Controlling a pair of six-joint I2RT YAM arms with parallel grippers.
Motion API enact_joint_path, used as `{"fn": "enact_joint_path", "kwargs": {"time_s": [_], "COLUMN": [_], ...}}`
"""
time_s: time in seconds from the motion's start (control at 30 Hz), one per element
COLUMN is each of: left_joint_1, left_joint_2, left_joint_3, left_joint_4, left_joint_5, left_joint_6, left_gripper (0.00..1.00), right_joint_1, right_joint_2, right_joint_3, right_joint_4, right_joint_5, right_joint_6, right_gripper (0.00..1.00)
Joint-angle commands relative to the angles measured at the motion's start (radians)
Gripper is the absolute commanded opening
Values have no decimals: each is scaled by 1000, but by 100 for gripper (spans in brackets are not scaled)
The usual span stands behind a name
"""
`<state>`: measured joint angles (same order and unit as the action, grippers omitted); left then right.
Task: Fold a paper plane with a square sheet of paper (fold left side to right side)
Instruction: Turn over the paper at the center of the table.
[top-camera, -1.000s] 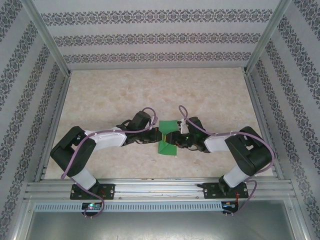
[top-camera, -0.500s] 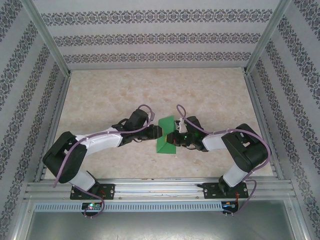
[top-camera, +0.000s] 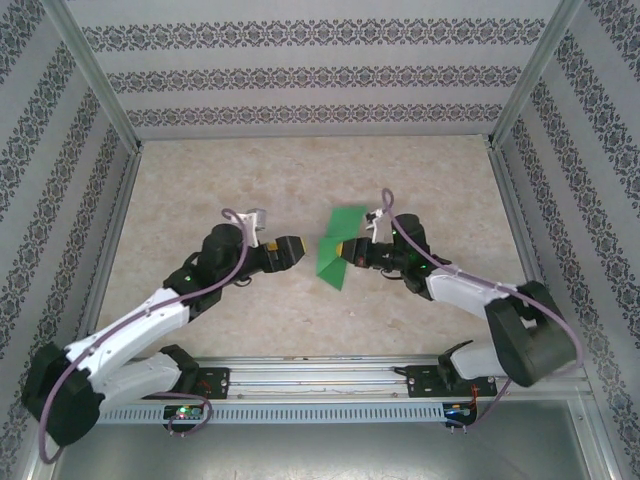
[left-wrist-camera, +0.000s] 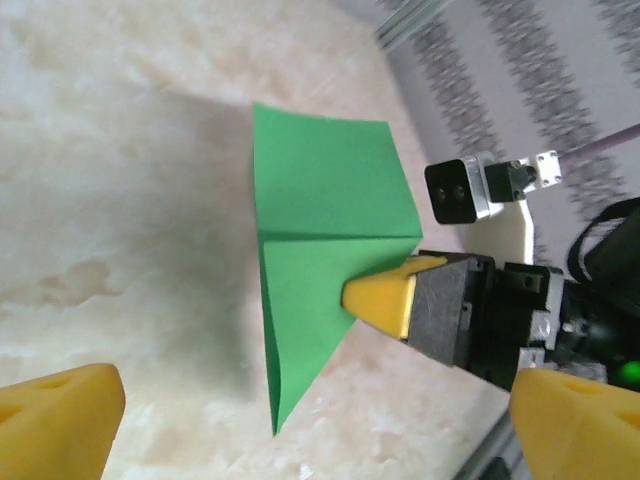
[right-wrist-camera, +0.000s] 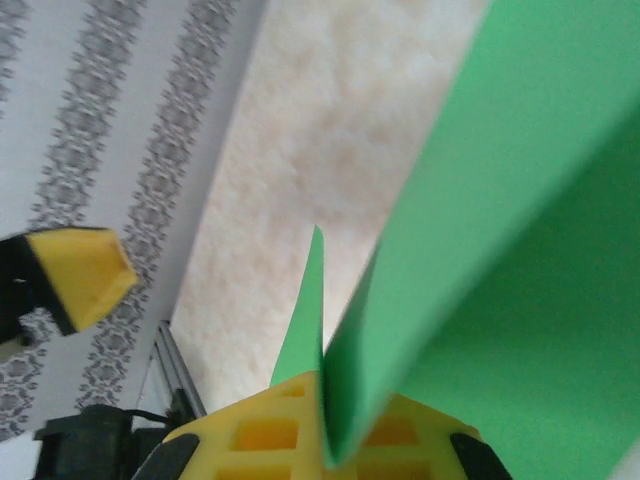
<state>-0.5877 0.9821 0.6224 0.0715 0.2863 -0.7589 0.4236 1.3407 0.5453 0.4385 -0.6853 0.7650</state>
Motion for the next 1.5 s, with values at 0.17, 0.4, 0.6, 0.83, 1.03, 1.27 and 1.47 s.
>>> {"fn": "enact_joint_path", "kwargs": {"time_s": [0.17, 0.4, 0.6, 0.83, 1.03, 1.27, 1.47], "left_joint_1": [39, 28, 14, -6, -9, -11, -10], "left_joint_2": [-122, -49, 22, 76, 94, 90, 81], "left_joint_3": [2, 111, 150, 170, 176, 175, 174], "left_joint_4": [305, 366, 375, 403, 427, 398, 368], "left_joint_5": [306, 463, 477, 494, 511, 493, 476], "left_joint_6": [-31, -43, -35, -47, -54, -43, -27], "left_gripper": [100, 100, 99, 92, 71, 40, 18], "right_joint_1": [-72, -60, 15, 62, 67, 66, 66], "right_joint_2": [-258, -352, -349, -326, -316, -321, -331], "right_joint_3": [84, 152, 181, 197, 194, 189, 186], "right_joint_4": [31, 65, 71, 77, 68, 64, 45], "right_joint_5": [-103, -188, -208, -214, -212, -208, -206], "right_joint_6": [-69, -59, -72, -78, -81, -81, -87], "right_gripper": [1, 1, 1, 1, 3, 8, 20]}}
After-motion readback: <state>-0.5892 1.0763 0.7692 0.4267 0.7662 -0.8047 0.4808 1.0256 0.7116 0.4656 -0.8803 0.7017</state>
